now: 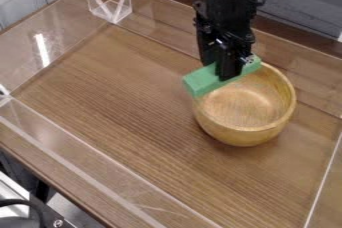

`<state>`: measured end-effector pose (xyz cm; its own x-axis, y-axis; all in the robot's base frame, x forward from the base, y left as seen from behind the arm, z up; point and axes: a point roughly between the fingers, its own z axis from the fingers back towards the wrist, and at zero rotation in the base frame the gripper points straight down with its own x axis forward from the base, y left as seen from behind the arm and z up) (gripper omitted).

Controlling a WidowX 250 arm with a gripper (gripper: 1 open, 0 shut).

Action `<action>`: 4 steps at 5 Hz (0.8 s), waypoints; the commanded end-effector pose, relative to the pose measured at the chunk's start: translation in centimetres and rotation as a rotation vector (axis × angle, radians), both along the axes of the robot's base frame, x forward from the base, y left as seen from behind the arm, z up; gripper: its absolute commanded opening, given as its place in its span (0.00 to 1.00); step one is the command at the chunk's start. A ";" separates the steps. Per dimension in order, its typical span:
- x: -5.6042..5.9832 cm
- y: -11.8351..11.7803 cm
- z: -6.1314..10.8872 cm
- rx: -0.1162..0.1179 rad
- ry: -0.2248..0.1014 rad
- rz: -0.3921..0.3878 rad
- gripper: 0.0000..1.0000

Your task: Remove the green block from inside the brown bowl and put it on the table

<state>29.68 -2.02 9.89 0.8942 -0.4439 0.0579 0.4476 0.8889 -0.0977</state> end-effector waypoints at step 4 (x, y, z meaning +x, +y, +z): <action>-0.2 1.0 3.7 -0.015 -0.118 0.026 0.00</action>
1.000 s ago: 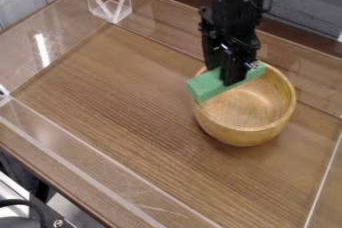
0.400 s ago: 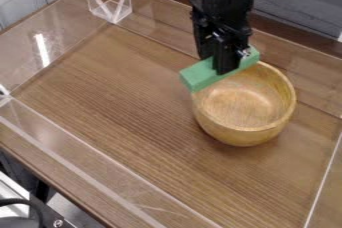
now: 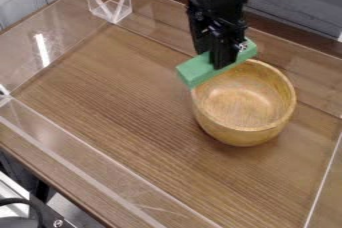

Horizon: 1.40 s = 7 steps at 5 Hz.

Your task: Remove the green block from inside the brown bowl and put it on the table

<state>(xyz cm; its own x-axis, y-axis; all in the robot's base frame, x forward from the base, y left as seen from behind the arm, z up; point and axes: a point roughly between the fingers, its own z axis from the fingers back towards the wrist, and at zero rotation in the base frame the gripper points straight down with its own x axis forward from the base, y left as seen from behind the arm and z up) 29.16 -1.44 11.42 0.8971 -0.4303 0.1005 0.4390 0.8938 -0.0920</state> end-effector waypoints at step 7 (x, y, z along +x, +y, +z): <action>-1.3 4.3 4.3 0.006 -0.167 0.080 0.00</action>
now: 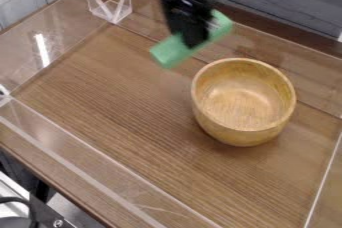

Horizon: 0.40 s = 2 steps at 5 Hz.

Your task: Remove the green block from inside the brown bowl and put it on the table

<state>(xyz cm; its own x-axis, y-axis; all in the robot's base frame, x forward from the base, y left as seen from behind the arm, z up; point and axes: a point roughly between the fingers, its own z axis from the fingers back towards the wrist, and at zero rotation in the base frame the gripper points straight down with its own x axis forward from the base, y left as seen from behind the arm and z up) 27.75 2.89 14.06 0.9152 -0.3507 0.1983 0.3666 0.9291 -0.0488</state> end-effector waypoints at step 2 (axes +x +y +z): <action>-2.2 5.0 0.2 0.035 -0.080 0.012 0.00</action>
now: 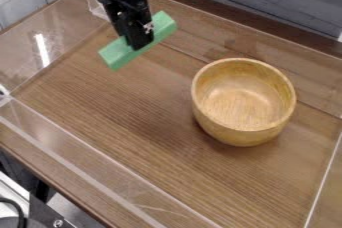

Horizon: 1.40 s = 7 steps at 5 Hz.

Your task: Remove the green block from inside the brown bowl and put it on the table

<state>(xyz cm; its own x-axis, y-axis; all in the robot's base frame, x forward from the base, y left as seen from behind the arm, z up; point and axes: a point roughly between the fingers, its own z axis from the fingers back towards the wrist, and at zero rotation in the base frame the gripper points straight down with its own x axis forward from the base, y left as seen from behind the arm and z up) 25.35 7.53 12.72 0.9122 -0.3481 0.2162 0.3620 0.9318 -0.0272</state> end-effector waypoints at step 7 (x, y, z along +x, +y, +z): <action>0.5 2.8 -4.4 0.049 -0.027 0.127 0.00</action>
